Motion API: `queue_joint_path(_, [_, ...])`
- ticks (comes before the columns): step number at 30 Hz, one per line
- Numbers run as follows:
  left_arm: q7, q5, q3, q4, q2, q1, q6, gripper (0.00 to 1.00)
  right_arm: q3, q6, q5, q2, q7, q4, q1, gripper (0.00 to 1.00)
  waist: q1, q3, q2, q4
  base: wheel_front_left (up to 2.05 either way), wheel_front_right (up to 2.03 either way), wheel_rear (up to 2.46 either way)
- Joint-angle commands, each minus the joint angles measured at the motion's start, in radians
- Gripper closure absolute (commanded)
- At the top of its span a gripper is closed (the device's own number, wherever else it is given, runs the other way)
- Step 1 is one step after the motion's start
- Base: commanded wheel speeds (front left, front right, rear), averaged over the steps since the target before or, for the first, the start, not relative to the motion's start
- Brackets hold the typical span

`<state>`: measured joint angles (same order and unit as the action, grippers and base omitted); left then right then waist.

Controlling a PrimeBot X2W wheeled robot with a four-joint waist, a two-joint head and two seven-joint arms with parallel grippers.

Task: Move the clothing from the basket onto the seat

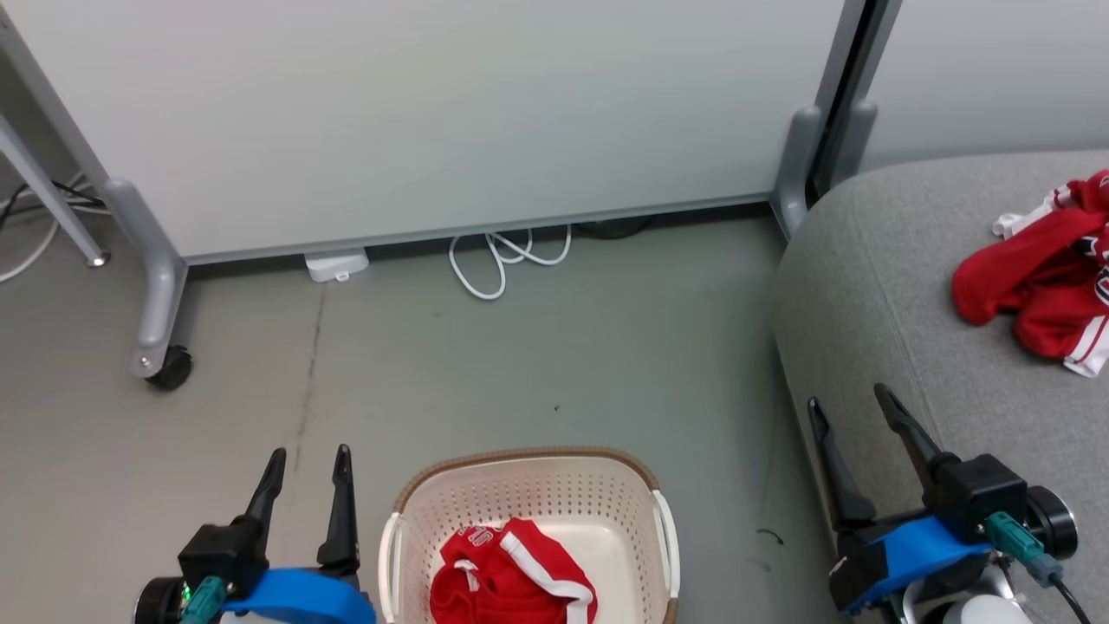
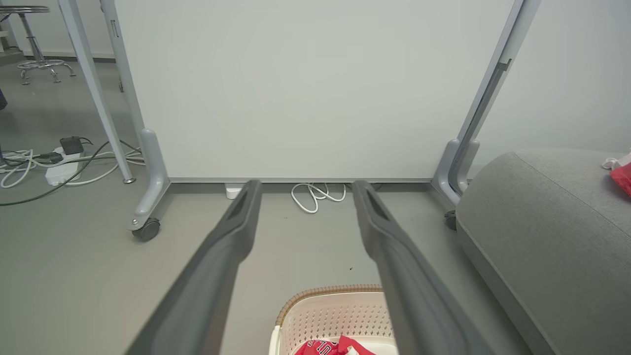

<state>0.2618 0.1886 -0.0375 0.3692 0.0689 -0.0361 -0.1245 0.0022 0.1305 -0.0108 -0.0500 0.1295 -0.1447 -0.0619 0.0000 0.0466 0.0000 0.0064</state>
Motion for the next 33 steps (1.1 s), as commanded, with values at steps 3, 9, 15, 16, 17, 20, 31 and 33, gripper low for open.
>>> queue_joint_path(3, [0.005, -0.011, -0.027, 0.051, 0.013, -0.059, -0.007, 0.00, 0.010, 0.000, -0.008, -0.001, 0.006, 0.014, -0.029, 0.00, 0.0000, 0.058, 0.0000, -0.029, 0.00, 0.00, 0.00])
queue_joint_path(9, [0.003, 0.007, -0.088, 0.195, 0.029, -0.184, -0.008, 0.00, 0.039, 0.000, -0.018, -0.001, 0.013, 0.039, -0.085, 0.00, 0.0000, 0.194, 0.0000, -0.090, 0.00, 0.00, 0.00])
queue_joint_path(15, [-0.019, 0.028, -0.142, 0.342, 0.049, -0.312, -0.005, 0.00, 0.077, 0.000, -0.040, -0.001, 0.038, 0.045, -0.157, 0.00, 0.0000, 0.350, 0.0000, -0.165, 0.00, 0.00, 0.00])
queue_joint_path(16, [-0.025, 0.029, -0.152, 0.367, 0.054, -0.331, -0.005, 0.00, 0.084, 0.000, -0.046, -0.001, 0.043, 0.043, -0.171, 0.00, 0.0000, 0.375, 0.0000, -0.177, 0.00, 0.00, 0.00])
queue_joint_path(17, [-0.034, 0.031, -0.159, 0.393, 0.058, -0.350, -0.005, 0.00, 0.091, 0.000, -0.049, -0.001, 0.049, 0.041, -0.184, 0.00, 0.0000, 0.399, 0.0000, -0.189, 0.00, 0.00, 0.00])
queue_joint_path(20, [-0.054, 0.041, -0.179, 0.462, 0.066, -0.405, -0.005, 0.00, 0.106, 0.000, -0.062, 0.000, 0.069, 0.036, -0.214, 0.00, 0.0000, 0.461, 0.0000, -0.223, 0.00, 0.00, 0.00])
queue_joint_path(31, [-0.158, 0.130, -0.201, 0.656, 0.104, -0.538, -0.002, 0.00, 0.156, 0.000, -0.124, 0.000, 0.120, 0.018, -0.287, 0.00, 0.0000, 0.638, 0.0000, -0.327, 0.00, 0.00, 0.00])
queue_joint_path(33, [-0.161, 0.146, -0.184, 0.677, 0.107, -0.560, 0.007, 0.00, 0.163, 0.000, -0.131, 0.000, 0.125, 0.022, -0.294, 0.00, 0.0000, 0.667, 0.0000, -0.343, 0.00, 0.00, 0.00])
